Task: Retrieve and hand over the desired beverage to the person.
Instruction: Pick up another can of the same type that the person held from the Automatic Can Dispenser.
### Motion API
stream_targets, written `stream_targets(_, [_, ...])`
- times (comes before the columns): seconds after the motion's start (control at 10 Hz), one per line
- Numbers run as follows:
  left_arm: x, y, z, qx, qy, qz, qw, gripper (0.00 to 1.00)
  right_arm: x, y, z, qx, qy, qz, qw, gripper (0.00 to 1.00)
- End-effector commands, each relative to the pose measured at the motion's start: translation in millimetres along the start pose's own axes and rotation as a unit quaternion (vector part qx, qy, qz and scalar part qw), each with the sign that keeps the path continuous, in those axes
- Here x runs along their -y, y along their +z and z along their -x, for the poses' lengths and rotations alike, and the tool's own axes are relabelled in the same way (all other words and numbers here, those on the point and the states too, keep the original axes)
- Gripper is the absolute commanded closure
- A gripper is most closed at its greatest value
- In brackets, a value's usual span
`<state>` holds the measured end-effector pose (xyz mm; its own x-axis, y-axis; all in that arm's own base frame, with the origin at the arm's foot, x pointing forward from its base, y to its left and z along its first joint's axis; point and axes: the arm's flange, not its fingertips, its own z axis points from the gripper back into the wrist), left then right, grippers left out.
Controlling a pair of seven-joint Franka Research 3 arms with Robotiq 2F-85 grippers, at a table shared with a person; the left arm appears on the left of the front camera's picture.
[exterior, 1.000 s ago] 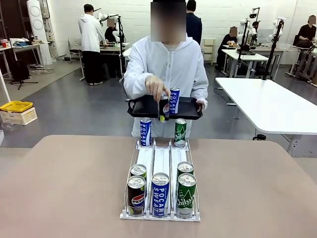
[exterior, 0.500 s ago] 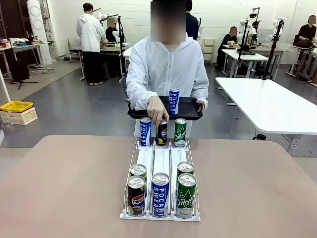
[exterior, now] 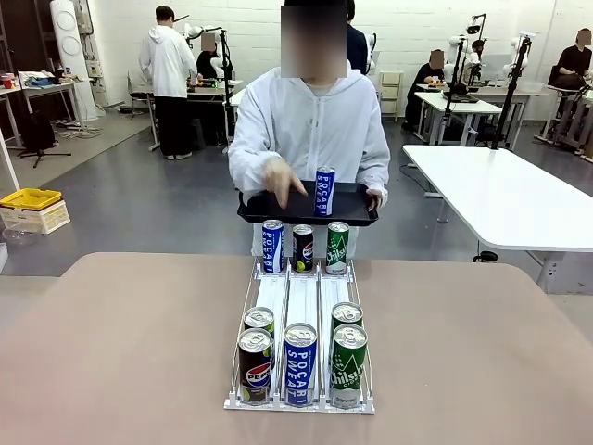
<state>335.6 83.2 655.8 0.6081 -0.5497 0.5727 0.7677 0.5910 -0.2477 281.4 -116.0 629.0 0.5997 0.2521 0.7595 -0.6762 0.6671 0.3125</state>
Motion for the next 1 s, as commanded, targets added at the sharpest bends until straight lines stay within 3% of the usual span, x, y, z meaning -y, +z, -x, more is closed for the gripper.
stream_targets(0.0, [-0.9, 0.7, 2.0, 0.000, -0.010, 0.002, 1.000, 0.00, 1.1, -1.5, -1.7, 0.013, 0.006, -0.015, 1.000, 0.00])
stream_targets(0.6, [0.0, 0.0, 0.0, 0.000, 0.000, 0.000, 1.000, 0.00, 1.1, -1.5, -1.7, 0.013, 0.006, -0.015, 1.000, 0.00])
stream_targets(0.8, [35.1, -42.1, -43.1, -0.136, 0.019, -0.044, 0.990, 0.00, 1.1, -1.5, -1.7, 0.013, 0.006, -0.015, 1.000, 0.00])
stream_targets(0.9, [58.3, -66.5, -68.1, -0.132, 0.050, -0.070, 0.988, 0.00, 1.1, -1.5, -1.7, 0.013, 0.006, -0.015, 1.000, 0.00])
